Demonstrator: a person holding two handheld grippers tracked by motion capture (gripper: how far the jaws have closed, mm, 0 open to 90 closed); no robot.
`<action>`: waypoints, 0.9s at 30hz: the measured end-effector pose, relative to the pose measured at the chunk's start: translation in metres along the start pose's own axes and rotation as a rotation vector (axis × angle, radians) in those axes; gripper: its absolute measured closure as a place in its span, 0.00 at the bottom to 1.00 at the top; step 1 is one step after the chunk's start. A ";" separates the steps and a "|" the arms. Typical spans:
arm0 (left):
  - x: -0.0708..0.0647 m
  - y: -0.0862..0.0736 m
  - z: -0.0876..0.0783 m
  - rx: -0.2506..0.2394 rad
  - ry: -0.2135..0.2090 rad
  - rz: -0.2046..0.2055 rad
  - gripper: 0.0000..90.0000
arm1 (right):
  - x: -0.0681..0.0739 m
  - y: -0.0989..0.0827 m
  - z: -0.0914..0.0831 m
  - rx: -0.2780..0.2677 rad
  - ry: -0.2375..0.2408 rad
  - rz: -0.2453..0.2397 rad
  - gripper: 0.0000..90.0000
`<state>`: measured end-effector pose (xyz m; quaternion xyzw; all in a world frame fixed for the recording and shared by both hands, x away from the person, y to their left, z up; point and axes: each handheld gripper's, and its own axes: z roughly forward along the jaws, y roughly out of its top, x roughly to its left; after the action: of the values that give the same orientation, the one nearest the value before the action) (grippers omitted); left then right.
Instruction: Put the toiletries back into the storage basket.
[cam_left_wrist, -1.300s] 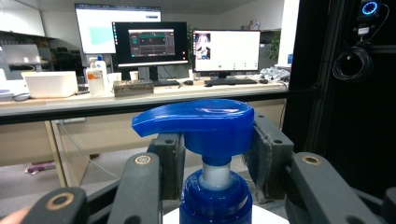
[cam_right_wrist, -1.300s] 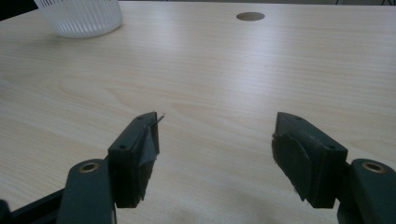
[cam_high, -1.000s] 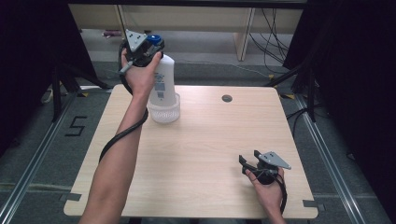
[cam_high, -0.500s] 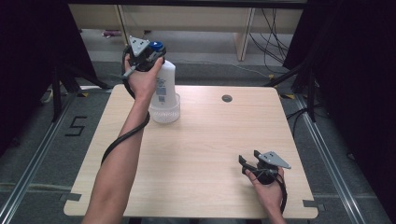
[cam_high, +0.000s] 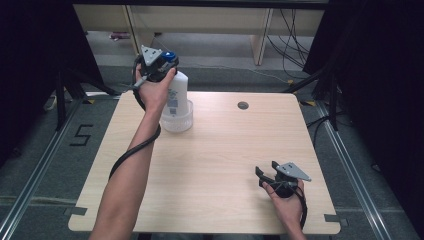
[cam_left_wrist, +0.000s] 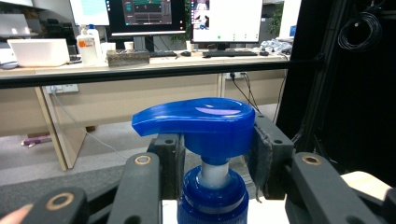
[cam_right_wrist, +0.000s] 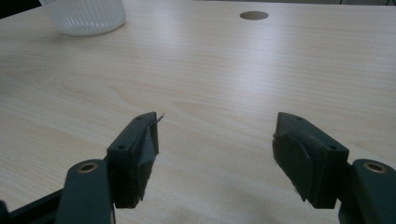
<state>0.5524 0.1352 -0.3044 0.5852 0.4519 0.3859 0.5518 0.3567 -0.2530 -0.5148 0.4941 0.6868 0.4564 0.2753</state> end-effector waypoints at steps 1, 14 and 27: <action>0.000 -0.001 0.000 0.001 -0.002 0.000 0.67 | 0.001 0.000 0.000 0.004 0.003 0.007 0.35; 0.001 -0.018 0.002 0.029 -0.001 -0.011 0.66 | 0.003 0.000 -0.002 0.008 0.010 0.037 0.35; -0.001 -0.028 0.004 0.045 -0.005 -0.017 0.66 | 0.000 0.001 -0.001 -0.005 0.016 0.001 0.35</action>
<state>0.5534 0.1325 -0.3327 0.5946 0.4641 0.3694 0.5428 0.3561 -0.2532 -0.5137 0.4901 0.6877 0.4622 0.2707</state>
